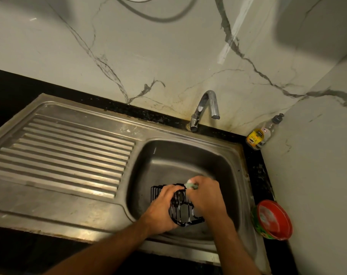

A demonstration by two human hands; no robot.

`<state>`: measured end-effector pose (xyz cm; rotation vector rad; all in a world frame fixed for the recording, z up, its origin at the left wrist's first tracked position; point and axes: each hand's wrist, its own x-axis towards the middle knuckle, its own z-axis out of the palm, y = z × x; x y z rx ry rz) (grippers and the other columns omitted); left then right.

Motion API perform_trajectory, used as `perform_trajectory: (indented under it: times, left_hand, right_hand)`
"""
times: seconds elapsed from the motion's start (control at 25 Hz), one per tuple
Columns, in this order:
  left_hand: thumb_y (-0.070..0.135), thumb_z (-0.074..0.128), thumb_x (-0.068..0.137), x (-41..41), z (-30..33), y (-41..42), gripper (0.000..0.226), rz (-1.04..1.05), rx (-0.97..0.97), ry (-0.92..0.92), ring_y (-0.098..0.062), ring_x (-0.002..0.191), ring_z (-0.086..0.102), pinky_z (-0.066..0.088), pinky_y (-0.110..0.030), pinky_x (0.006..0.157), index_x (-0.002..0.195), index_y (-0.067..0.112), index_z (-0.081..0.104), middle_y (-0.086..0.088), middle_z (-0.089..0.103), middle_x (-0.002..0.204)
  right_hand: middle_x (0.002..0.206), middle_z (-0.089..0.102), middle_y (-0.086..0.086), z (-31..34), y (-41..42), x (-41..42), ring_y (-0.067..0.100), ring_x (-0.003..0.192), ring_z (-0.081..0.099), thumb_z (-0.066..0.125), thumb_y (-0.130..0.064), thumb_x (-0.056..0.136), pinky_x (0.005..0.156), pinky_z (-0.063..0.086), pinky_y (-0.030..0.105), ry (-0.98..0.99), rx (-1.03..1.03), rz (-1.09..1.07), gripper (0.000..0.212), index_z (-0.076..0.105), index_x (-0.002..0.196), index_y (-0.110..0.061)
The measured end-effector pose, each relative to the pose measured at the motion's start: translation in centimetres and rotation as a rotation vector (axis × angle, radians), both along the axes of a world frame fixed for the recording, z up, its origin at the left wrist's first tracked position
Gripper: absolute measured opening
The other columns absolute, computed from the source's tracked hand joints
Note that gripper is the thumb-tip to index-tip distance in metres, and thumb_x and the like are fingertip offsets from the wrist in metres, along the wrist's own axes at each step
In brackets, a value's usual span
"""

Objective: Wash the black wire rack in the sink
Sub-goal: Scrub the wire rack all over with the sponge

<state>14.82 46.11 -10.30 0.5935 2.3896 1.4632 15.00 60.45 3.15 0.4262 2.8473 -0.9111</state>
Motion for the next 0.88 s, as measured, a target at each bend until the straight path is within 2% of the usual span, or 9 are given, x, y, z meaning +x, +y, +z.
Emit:
perform_trajectory:
  times: [0.08, 0.2, 0.28, 0.36, 0.44, 0.6, 0.68, 0.8, 0.88]
  left_hand:
    - [0.049, 0.090, 0.058, -0.2, 0.1, 0.0, 0.100, 0.034, 0.010, 0.013, 0.004, 0.120, 0.054, 0.048, -0.026, 0.107, 0.139, 0.054, 0.033, 0.029, 0.031, 0.139]
    - [0.043, 0.085, 0.056, -0.4, 0.2, -0.2, 0.095, 0.098, 0.043, 0.012, 0.003, 0.122, 0.052, 0.047, -0.030, 0.108, 0.133, 0.059, 0.032, 0.024, 0.035, 0.137]
    - [0.044, 0.089, 0.057, -0.3, 0.1, -0.3, 0.097, 0.063, 0.017, 0.004, 0.002, 0.120, 0.054, 0.048, -0.031, 0.108, 0.136, 0.055, 0.033, 0.024, 0.034, 0.138]
    - [0.048, 0.092, 0.059, -0.1, 0.0, -0.1, 0.102, 0.029, -0.003, 0.001, 0.000, 0.120, 0.055, 0.049, -0.032, 0.107, 0.141, 0.049, 0.032, 0.025, 0.032, 0.141]
    - [0.049, 0.092, 0.059, -0.1, -0.1, 0.0, 0.103, 0.022, -0.005, 0.000, 0.000, 0.120, 0.055, 0.050, -0.032, 0.106, 0.141, 0.049, 0.030, 0.025, 0.031, 0.141]
    - [0.047, 0.090, 0.060, -0.2, 0.0, -0.1, 0.097, 0.070, 0.028, -0.024, 0.000, 0.119, 0.056, 0.049, -0.029, 0.106, 0.137, 0.049, 0.030, 0.025, 0.031, 0.138]
    - [0.046, 0.091, 0.061, -0.1, -0.1, -0.1, 0.097, 0.079, 0.038, -0.026, 0.002, 0.119, 0.056, 0.049, -0.028, 0.105, 0.137, 0.046, 0.032, 0.025, 0.034, 0.137]
    - [0.044, 0.093, 0.062, 0.0, 0.0, 0.0, 0.097, 0.078, 0.050, -0.036, 0.004, 0.118, 0.056, 0.051, -0.026, 0.102, 0.138, 0.046, 0.033, 0.025, 0.038, 0.136]
    - [0.042, 0.093, 0.061, -0.2, 0.0, 0.0, 0.097, 0.095, 0.068, -0.043, 0.002, 0.117, 0.057, 0.052, -0.028, 0.101, 0.138, 0.043, 0.034, 0.022, 0.039, 0.135]
  right_hand:
    - [0.074, 0.070, -0.001, -0.2, 0.5, 0.7, 0.013, 0.064, 0.067, 0.066, -0.013, 0.082, 0.063, 0.059, 0.029, -0.011, 0.038, -0.014, 0.010, 0.071, 0.082, -0.022]
    - [0.085, 0.070, -0.009, -0.4, 1.5, 0.6, 0.002, 0.070, 0.066, 0.067, -0.012, 0.085, 0.064, 0.056, 0.016, 0.005, -0.035, -0.078, 0.019, 0.073, 0.096, -0.026]
    - [0.086, 0.071, -0.013, -0.5, 1.3, -0.2, 0.000, 0.073, 0.068, 0.070, -0.010, 0.085, 0.073, 0.059, 0.020, 0.062, -0.144, -0.128, 0.023, 0.076, 0.101, -0.025]
    - [0.081, 0.069, -0.019, -0.5, 1.0, -0.4, -0.006, 0.073, 0.065, 0.073, -0.010, 0.082, 0.075, 0.055, 0.014, 0.022, -0.149, -0.055, 0.020, 0.076, 0.093, -0.027]
    - [0.072, 0.069, -0.017, -0.5, 1.3, -0.2, -0.008, 0.065, 0.064, 0.075, -0.008, 0.079, 0.064, 0.049, 0.008, -0.072, -0.182, -0.008, 0.022, 0.072, 0.080, -0.030]
    - [0.078, 0.072, -0.008, -0.9, 3.3, -0.3, 0.000, 0.065, 0.067, 0.076, -0.014, 0.082, 0.057, 0.049, 0.012, 0.054, -0.195, -0.183, 0.021, 0.073, 0.097, -0.028]
    - [0.076, 0.073, -0.006, -1.1, 3.1, -0.9, 0.001, 0.061, 0.067, 0.075, -0.014, 0.084, 0.058, 0.054, 0.015, 0.061, -0.235, -0.188, 0.021, 0.074, 0.102, -0.025]
    - [0.077, 0.071, -0.011, -1.9, 2.4, -0.4, 0.001, 0.067, 0.067, 0.072, -0.013, 0.084, 0.070, 0.059, 0.023, 0.029, -0.142, -0.144, 0.021, 0.075, 0.103, -0.020]
    - [0.077, 0.069, -0.013, -1.9, 2.3, 0.5, 0.001, 0.068, 0.067, 0.071, -0.015, 0.084, 0.065, 0.055, 0.019, 0.097, -0.127, -0.224, 0.017, 0.074, 0.099, -0.023]
